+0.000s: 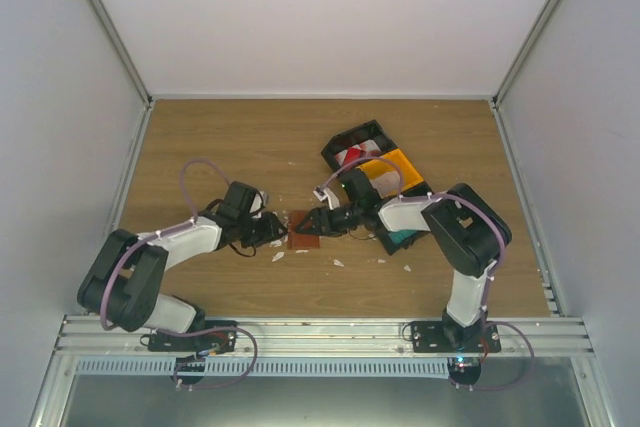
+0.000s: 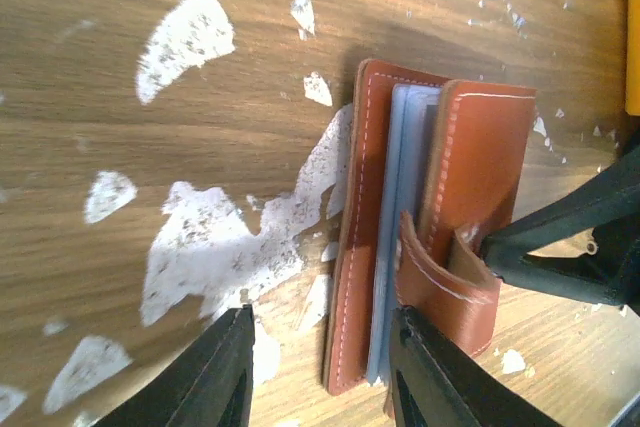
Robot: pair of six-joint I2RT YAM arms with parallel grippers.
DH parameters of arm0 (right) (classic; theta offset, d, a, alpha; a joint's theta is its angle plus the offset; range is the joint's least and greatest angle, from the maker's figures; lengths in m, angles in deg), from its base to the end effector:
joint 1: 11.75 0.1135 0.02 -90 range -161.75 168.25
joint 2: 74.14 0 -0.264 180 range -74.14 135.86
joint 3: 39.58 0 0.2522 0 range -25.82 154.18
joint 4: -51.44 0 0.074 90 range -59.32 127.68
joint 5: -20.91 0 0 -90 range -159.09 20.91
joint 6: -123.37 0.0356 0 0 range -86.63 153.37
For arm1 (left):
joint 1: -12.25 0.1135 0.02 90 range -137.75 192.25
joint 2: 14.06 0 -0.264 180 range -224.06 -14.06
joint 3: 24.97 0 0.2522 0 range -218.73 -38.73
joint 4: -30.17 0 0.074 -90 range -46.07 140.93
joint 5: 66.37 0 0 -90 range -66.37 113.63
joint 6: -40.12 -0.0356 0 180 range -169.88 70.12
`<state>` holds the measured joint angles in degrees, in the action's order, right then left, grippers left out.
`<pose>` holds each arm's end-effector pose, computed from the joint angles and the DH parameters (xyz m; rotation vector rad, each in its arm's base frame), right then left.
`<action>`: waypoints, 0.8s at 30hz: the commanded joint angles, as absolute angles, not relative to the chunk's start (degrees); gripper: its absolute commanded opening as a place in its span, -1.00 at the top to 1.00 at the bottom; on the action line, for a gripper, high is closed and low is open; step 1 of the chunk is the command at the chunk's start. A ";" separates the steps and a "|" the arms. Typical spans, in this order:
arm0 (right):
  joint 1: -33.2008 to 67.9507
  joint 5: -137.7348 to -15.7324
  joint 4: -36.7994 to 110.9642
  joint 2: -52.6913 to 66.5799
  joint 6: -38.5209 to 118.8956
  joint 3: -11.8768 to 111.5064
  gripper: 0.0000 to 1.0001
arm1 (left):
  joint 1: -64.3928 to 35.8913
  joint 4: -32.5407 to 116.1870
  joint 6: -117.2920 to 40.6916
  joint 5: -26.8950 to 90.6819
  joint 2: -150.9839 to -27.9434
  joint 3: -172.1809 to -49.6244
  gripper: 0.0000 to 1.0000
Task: Put the credit cards into the card holder
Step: Close the card holder at the center of the board.
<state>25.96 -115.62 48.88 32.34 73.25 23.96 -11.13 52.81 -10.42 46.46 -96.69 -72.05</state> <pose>0.2599 0.2336 0.1246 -0.4083 2.6102 1.5389 0.2218 -0.1109 0.1379 -0.2271 2.7341 -0.8788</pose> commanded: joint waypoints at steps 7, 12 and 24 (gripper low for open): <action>26.39 -110.61 40.08 36.62 71.58 27.76 -0.29 | -11.08 51.05 -11.69 46.02 -89.50 -70.54 0.15; 26.38 -107.36 37.94 36.30 70.84 28.59 -0.24 | -11.06 47.80 -11.32 48.27 -89.45 -69.88 0.05; 26.40 -109.15 38.04 33.79 69.16 29.58 -0.15 | -11.13 46.85 -15.76 53.57 -101.85 -74.79 -0.05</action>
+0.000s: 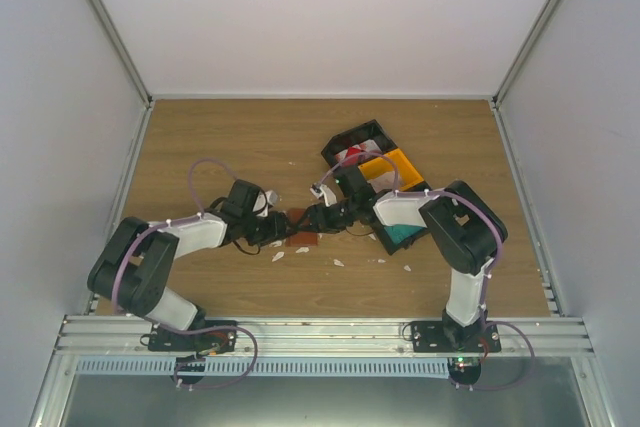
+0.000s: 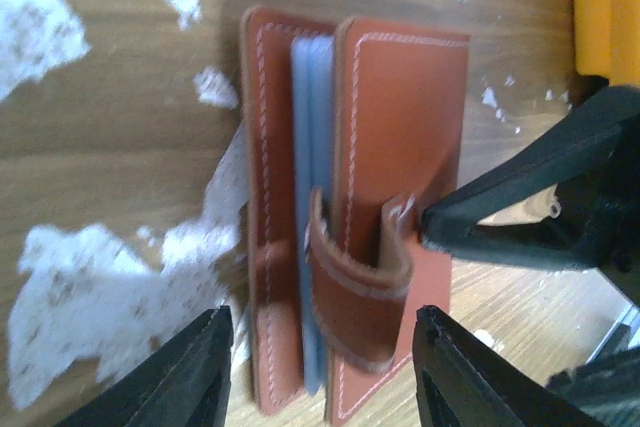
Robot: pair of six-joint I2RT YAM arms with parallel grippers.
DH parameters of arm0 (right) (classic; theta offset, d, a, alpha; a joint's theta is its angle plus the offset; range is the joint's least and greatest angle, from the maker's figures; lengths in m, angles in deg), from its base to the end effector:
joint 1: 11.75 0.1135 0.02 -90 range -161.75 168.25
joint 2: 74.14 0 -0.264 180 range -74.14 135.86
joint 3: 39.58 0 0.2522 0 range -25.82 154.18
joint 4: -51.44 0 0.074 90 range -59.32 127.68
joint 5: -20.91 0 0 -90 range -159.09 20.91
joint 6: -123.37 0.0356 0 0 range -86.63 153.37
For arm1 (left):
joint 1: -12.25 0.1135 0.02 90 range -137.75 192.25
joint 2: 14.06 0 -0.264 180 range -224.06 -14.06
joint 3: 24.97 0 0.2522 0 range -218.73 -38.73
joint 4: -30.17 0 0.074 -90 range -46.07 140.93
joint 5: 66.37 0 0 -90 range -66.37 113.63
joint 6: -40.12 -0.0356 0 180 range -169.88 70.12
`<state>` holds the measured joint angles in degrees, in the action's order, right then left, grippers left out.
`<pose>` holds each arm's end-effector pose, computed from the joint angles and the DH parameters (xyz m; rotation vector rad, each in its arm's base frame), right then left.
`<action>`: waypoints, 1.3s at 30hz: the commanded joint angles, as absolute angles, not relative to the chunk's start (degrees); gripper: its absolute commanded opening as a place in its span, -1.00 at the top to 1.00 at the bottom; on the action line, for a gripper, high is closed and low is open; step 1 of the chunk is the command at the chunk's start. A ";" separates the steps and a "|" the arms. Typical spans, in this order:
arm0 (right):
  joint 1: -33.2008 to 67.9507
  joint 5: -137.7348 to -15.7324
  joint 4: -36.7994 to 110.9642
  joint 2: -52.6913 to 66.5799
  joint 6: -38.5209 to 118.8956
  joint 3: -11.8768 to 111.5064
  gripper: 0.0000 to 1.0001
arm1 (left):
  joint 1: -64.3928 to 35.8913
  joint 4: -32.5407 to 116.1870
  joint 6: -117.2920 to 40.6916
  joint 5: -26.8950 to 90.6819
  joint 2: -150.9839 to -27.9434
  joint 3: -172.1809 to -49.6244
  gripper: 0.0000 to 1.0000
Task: Put the credit cards into the card holder
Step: Close the card holder at the center of the board.
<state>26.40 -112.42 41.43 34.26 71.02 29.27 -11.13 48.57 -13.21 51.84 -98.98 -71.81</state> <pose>0.2701 0.2432 0.1274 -0.4025 2.6693 1.4416 0.2259 -0.1160 0.1331 -0.1097 2.7108 -0.9962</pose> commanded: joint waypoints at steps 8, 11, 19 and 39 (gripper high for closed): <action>29.29 -98.54 28.01 27.69 66.09 33.88 -0.08 | -11.09 49.42 -14.25 52.13 -103.84 -75.56 0.29; 30.95 -93.80 24.48 26.59 65.59 33.97 -0.07 | -11.10 50.74 -14.87 50.98 -103.42 -75.85 0.25; 36.53 -85.52 17.19 27.75 64.22 35.53 0.06 | -10.98 56.11 -19.99 46.77 -97.80 -80.97 -0.27; 37.19 -79.19 14.17 30.39 65.10 35.11 0.27 | -8.30 58.66 -24.51 56.94 -116.45 -94.30 0.18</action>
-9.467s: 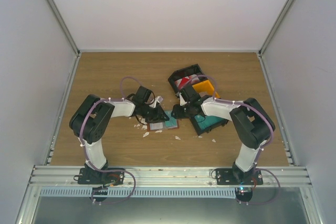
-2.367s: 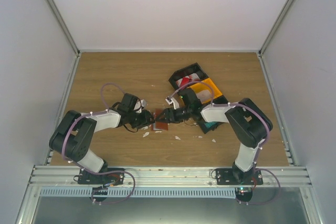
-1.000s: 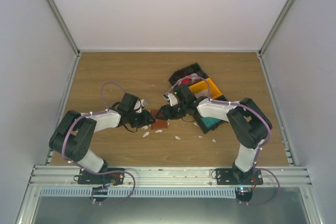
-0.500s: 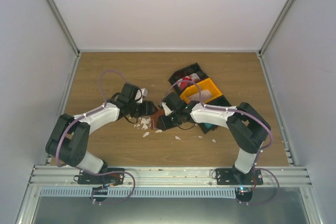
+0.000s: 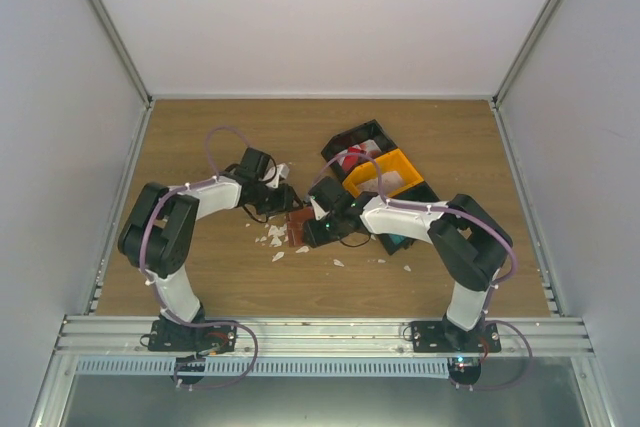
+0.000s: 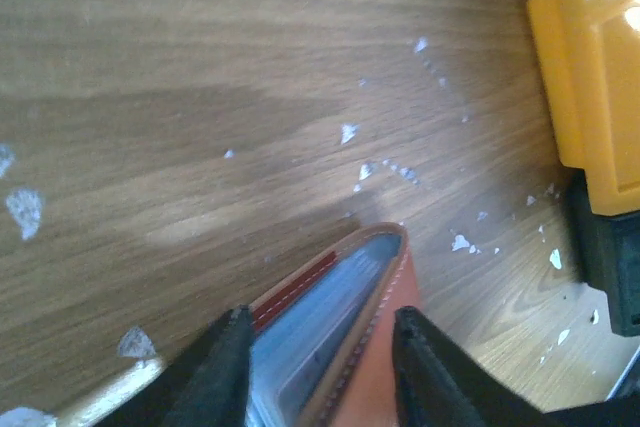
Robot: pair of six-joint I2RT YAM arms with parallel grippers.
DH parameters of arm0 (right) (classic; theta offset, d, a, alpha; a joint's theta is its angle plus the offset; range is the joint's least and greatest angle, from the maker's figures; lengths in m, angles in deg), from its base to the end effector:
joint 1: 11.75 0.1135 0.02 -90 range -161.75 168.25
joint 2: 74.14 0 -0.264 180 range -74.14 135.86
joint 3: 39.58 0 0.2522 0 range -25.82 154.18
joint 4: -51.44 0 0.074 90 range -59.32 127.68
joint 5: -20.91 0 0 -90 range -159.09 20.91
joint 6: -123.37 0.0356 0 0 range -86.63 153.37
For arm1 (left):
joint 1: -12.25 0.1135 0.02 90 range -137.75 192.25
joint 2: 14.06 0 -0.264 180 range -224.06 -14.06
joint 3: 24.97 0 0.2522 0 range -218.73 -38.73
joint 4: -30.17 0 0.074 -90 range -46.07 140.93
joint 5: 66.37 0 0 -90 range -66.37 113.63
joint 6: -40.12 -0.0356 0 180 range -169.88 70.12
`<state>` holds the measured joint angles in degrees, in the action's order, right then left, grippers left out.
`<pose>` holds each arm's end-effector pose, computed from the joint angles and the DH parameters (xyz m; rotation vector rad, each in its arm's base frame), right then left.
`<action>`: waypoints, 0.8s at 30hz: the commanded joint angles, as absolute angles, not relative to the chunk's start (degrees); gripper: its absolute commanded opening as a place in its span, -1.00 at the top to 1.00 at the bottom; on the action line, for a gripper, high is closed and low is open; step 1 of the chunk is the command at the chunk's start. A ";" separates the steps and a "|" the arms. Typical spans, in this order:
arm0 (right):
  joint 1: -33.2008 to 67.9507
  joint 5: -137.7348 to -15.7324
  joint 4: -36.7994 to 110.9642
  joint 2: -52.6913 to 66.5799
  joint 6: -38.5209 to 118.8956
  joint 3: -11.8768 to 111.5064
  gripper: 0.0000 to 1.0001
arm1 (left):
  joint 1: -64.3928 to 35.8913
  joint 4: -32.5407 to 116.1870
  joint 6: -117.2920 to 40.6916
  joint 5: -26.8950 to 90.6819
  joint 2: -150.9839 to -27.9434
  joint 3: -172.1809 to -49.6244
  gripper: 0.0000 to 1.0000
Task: Put the credit cards into the card holder
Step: Close the card holder at the center of the board.
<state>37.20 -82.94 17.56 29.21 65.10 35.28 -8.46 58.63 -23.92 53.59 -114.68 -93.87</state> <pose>0.2254 0.2718 0.1539 -0.5093 2.7968 0.7154 0.3074 -0.1352 0.1494 0.0688 2.7194 -0.9528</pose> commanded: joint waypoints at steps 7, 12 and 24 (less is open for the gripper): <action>35.27 -79.11 13.33 29.66 64.36 34.31 0.46 | -8.23 59.08 -24.24 55.22 -113.83 -90.09 0.60; 33.87 -78.50 12.92 29.52 63.78 34.60 0.51 | -8.27 59.29 -22.54 52.80 -111.04 -85.51 0.64; 38.12 -85.36 14.50 22.46 62.52 34.05 0.36 | -8.23 55.88 -14.97 52.42 -103.65 -75.37 0.63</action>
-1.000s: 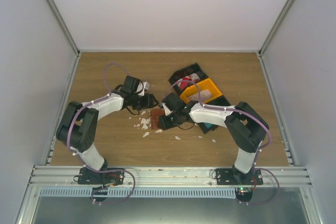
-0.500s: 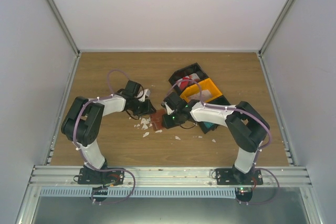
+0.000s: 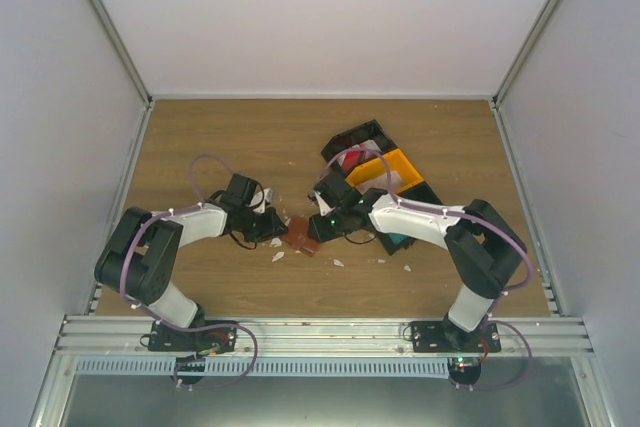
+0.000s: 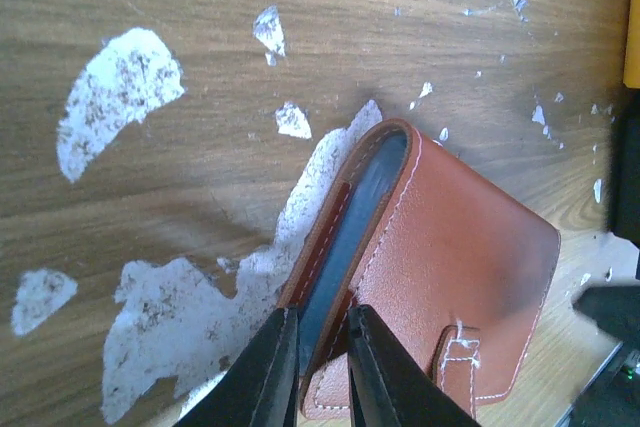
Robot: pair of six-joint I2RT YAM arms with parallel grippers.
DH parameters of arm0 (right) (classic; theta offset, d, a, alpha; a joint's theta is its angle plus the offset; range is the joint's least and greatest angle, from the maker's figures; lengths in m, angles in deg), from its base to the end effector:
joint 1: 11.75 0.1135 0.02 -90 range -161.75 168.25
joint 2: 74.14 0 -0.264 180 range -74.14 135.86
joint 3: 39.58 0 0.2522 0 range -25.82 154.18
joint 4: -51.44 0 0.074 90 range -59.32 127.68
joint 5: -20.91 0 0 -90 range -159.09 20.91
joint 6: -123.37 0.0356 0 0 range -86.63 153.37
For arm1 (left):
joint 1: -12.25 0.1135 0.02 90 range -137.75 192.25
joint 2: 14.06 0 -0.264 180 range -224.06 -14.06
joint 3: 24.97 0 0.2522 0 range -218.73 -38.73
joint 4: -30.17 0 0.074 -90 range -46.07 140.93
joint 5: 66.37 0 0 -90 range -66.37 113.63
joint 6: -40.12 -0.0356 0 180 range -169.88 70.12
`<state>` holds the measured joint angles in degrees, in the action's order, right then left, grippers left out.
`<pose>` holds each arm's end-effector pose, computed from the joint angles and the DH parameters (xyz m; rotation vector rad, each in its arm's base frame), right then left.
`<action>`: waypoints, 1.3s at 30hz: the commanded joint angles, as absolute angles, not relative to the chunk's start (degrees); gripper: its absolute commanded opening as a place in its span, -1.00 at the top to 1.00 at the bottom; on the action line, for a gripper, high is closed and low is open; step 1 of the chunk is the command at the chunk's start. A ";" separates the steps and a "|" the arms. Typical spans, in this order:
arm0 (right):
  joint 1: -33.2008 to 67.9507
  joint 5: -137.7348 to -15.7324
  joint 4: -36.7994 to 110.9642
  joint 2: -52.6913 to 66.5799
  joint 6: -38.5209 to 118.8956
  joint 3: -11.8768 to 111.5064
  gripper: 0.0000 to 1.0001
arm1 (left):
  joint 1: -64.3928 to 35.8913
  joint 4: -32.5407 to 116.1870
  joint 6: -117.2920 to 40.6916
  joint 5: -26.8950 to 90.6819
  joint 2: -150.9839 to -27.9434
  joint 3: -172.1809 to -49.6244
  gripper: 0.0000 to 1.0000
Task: Put the credit cards into the card holder
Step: Close the card holder at the center of the board.
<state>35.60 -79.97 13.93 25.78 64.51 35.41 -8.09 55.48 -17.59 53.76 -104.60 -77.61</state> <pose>0.2285 0.2580 0.1707 -0.4622 2.7791 0.6447 0.2458 -0.1102 0.1290 -0.1128 2.7992 -0.9697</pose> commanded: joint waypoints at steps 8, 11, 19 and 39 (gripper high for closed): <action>42.40 -89.41 14.27 22.85 61.94 29.21 0.43 | -8.17 56.18 -14.95 53.02 -102.74 -74.95 0.61; 42.39 -86.82 13.57 24.29 62.11 29.79 0.47 | -8.23 56.30 -15.12 53.46 -102.65 -74.99 0.59; 40.10 -75.22 15.57 27.11 69.49 31.16 0.53 | -7.74 58.09 -16.63 54.86 -101.53 -75.88 0.47; 32.38 -70.89 22.70 34.01 63.76 36.01 0.53 | -6.65 66.51 -20.13 40.80 -102.47 -89.13 -0.09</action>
<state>34.05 -73.80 21.78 31.36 66.02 34.60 -7.24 65.49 -18.55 45.30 -101.39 -85.85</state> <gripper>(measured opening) 0.238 0.540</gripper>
